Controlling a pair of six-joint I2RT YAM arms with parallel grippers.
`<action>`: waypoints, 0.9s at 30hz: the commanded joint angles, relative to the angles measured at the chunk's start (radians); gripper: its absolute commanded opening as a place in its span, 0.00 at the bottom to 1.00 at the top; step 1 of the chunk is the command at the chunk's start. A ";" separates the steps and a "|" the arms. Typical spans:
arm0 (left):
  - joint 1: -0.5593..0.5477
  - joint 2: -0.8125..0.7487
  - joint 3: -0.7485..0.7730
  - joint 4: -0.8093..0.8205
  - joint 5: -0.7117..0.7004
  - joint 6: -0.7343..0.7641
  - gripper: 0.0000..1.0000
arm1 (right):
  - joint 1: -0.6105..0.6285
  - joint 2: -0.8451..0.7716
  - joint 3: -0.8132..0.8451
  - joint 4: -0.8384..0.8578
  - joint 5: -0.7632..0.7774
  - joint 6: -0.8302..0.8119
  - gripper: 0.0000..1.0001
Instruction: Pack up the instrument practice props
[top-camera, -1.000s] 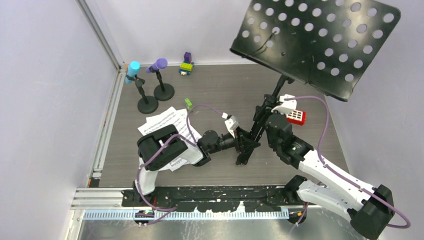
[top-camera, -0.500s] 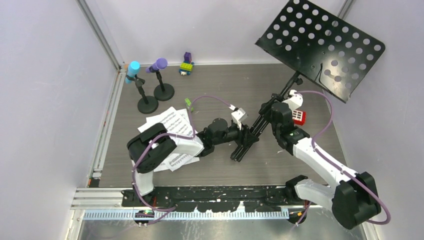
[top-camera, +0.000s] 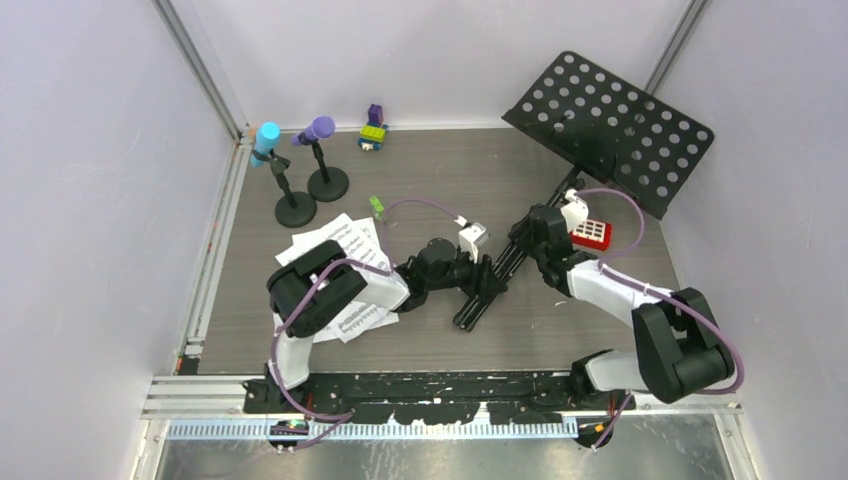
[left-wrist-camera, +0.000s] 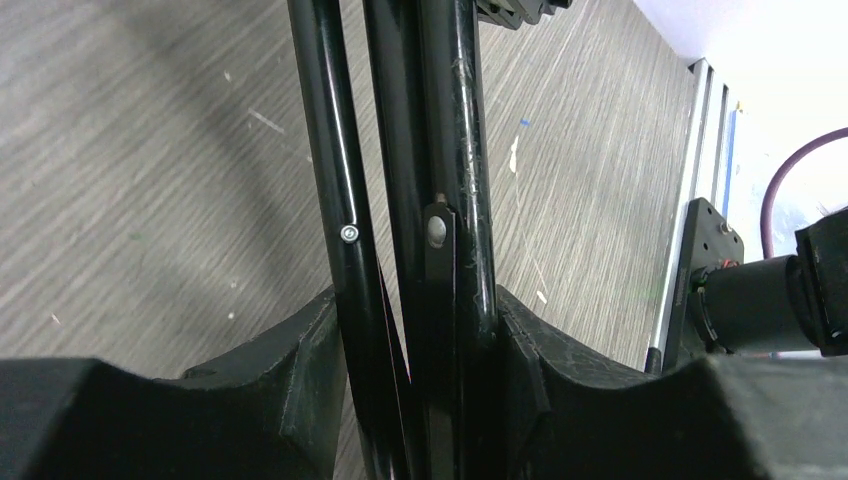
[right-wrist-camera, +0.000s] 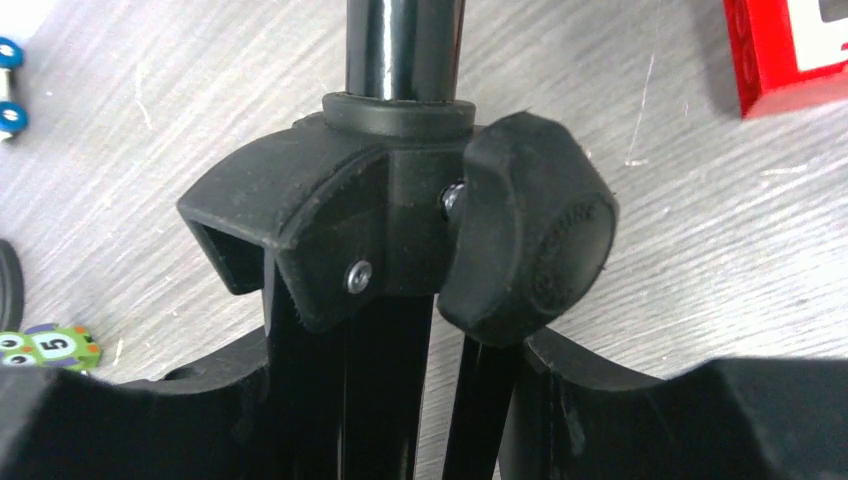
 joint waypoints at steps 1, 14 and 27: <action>-0.009 -0.016 -0.038 0.016 0.140 0.043 0.00 | -0.044 0.007 0.025 0.268 0.202 -0.070 0.01; -0.002 -0.071 -0.125 -0.055 0.127 -0.017 0.00 | -0.045 0.207 -0.022 0.274 0.114 0.151 0.01; 0.005 -0.129 -0.089 -0.212 0.111 -0.014 0.00 | -0.052 0.303 -0.009 0.260 0.043 0.200 0.00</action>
